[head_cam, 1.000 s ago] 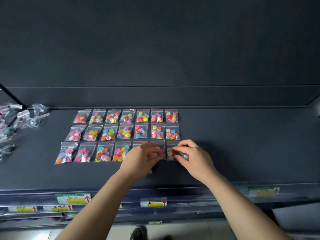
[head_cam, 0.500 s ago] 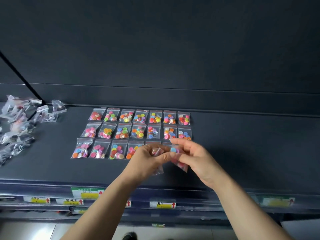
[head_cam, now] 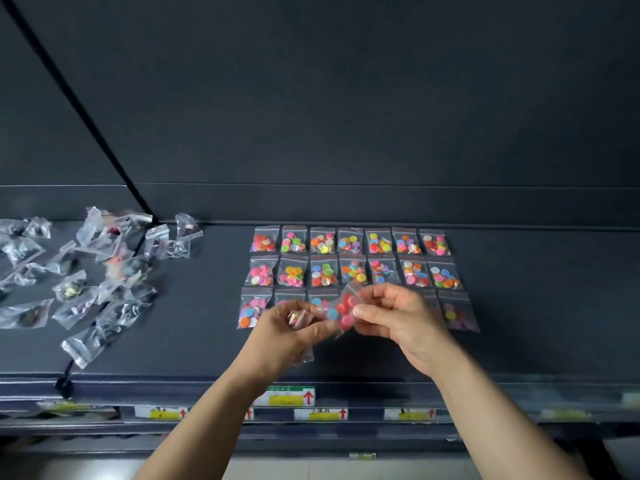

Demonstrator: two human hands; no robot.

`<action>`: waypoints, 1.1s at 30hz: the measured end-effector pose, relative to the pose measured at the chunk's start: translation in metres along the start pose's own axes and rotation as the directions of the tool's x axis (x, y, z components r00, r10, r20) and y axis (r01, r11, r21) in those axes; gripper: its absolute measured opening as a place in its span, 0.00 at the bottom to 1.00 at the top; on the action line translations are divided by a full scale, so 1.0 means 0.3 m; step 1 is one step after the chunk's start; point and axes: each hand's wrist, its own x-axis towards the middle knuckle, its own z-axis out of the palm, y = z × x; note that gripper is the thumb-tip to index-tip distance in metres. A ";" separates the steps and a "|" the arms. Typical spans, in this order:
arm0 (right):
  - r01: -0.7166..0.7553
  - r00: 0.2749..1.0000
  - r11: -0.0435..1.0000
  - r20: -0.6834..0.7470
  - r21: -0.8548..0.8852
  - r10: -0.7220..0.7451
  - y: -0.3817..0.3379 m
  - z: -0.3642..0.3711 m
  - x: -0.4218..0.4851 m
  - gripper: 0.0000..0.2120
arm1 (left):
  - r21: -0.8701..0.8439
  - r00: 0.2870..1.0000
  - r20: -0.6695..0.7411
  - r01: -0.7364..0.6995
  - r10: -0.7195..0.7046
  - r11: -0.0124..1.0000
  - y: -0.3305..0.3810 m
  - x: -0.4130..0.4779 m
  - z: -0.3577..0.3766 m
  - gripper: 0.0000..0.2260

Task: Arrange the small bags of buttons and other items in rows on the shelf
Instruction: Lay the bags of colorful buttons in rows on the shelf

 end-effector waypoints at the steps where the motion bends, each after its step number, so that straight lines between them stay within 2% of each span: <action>1: 0.007 1.000 0.999 0.009 -0.052 -0.007 0.002 0.035 0.000 0.09 | -0.004 1.000 -0.013 0.005 -0.005 1.000 -0.005 -0.002 -0.036 0.13; 4: 0.009 1.000 0.993 0.016 -0.118 -0.007 0.020 0.136 -0.002 0.10 | 0.062 1.000 -0.024 -0.003 0.005 0.998 -0.024 -0.006 -0.125 0.06; 8: -0.009 0.998 0.998 -0.064 -0.057 0.005 0.062 0.233 0.000 0.03 | 0.100 1.000 0.003 0.012 -0.013 0.995 -0.069 -0.021 -0.226 0.07; 11: 0.010 0.993 0.981 -0.110 -0.194 -0.032 0.100 0.299 0.012 0.03 | 0.138 0.999 -0.050 0.027 -0.020 0.990 -0.109 -0.038 -0.292 0.05; 15: 0.049 0.991 0.909 -0.091 -0.414 -0.095 0.126 0.373 0.037 0.05 | 0.261 0.992 -0.115 -0.016 0.047 0.965 -0.145 -0.037 -0.368 0.02; 17: 0.065 0.992 0.879 -0.068 -0.473 -0.110 0.129 0.401 0.046 0.05 | 0.366 0.988 -0.114 -0.055 0.104 0.929 -0.142 -0.027 -0.392 0.03; 20: 0.070 0.993 0.847 -0.047 -0.528 -0.112 0.127 0.428 0.057 0.03 | 0.414 0.987 -0.086 -0.088 0.135 0.906 -0.132 -0.001 -0.401 0.04; 24: 0.049 0.992 0.837 -0.068 -0.545 -0.103 0.125 0.431 0.068 0.04 | 0.476 0.988 -0.093 -0.061 0.120 0.877 -0.142 0.025 -0.398 0.02; 33: 0.017 0.991 0.810 -0.098 -0.586 -0.092 0.152 0.429 0.083 0.07 | 0.526 0.979 -0.156 -0.028 0.129 0.850 -0.154 0.022 -0.402 0.05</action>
